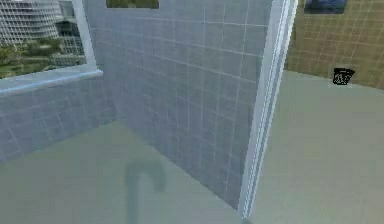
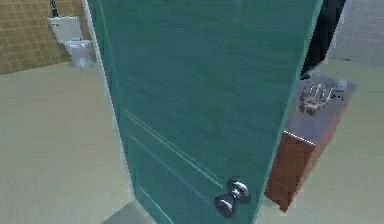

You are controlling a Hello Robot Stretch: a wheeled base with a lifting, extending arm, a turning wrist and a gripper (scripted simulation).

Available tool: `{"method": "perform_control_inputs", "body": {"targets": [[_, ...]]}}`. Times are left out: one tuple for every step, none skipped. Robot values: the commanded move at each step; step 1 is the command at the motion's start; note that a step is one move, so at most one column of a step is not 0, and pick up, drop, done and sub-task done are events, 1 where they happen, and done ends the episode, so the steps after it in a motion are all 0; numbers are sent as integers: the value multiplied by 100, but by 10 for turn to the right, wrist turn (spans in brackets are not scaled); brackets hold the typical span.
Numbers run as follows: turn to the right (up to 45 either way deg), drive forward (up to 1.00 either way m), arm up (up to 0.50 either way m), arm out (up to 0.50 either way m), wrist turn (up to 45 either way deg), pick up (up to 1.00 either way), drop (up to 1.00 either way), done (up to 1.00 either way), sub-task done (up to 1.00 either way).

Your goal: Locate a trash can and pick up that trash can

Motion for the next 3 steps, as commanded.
{"method": "perform_control_inputs", "body": {"targets": [[420, 0, 0, 0, 0, 0, 0, 0, 0], [0, 100, 0, 0, 0, 0, 0, 0, 0], [0, 100, 0, 0, 0, 0, 0, 0, 0]]}}
